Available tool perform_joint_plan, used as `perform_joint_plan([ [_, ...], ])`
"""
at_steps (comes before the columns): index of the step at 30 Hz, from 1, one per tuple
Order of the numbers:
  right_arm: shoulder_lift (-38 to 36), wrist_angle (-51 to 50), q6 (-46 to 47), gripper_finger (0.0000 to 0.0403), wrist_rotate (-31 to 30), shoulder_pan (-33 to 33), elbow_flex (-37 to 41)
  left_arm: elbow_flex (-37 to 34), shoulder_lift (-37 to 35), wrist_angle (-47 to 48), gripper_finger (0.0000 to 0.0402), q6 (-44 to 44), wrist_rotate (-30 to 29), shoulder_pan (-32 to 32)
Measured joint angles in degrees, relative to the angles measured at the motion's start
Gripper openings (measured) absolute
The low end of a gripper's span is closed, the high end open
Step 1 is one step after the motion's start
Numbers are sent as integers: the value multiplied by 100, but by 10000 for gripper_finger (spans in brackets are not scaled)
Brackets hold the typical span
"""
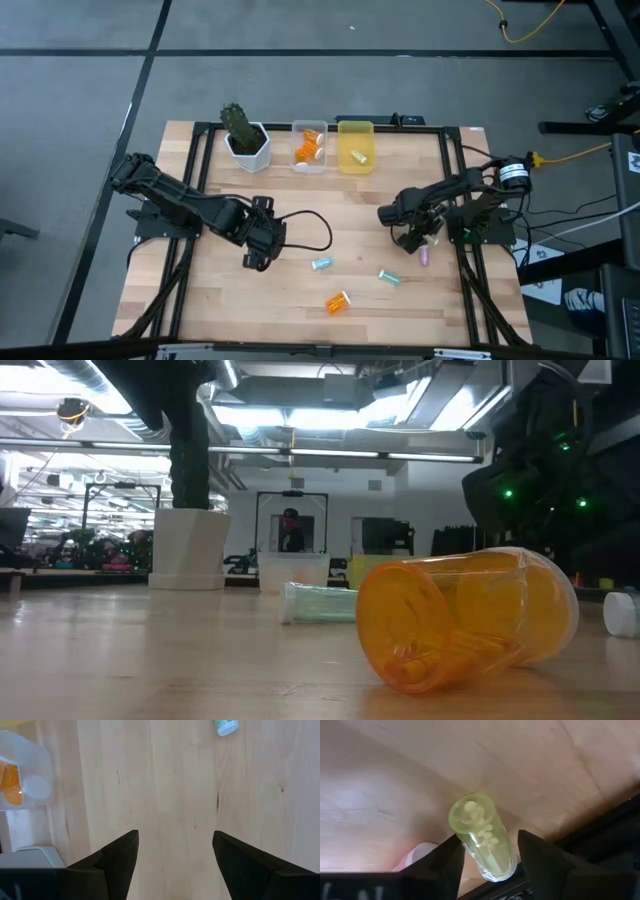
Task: Pick and place medicine bottles into bin by pill shape (circle, oval)
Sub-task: Put the yellow pill bottle into the yellow bin, then put the pink pill bottle into the yellow bin
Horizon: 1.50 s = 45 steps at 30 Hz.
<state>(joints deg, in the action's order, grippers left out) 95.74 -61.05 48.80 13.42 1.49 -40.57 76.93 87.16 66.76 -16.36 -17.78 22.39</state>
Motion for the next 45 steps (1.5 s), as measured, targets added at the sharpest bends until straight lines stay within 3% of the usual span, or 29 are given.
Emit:
perform_joint_plan([
  [11,11,117,-215,121,-475,5,-474,0,1,0,250,-9,-2,-2],
  [20,15,133,-1024,103,-1681,-138,-1746,0,1,3,250,-17,2,2],
  [26,15,1247,-2068,103,-2810,-802,-2630,0,1,4,250,-20,4,13],
  [31,15,2461,-2805,103,-2850,-1609,-3031,0,1,2,250,-20,4,13],
  [36,15,3189,-2826,104,-2857,-2260,-3059,0,1,2,250,-47,4,13],
  [45,22,3174,-2981,162,-2833,-2656,-3023,0,3,2,250,-127,4,13],
])
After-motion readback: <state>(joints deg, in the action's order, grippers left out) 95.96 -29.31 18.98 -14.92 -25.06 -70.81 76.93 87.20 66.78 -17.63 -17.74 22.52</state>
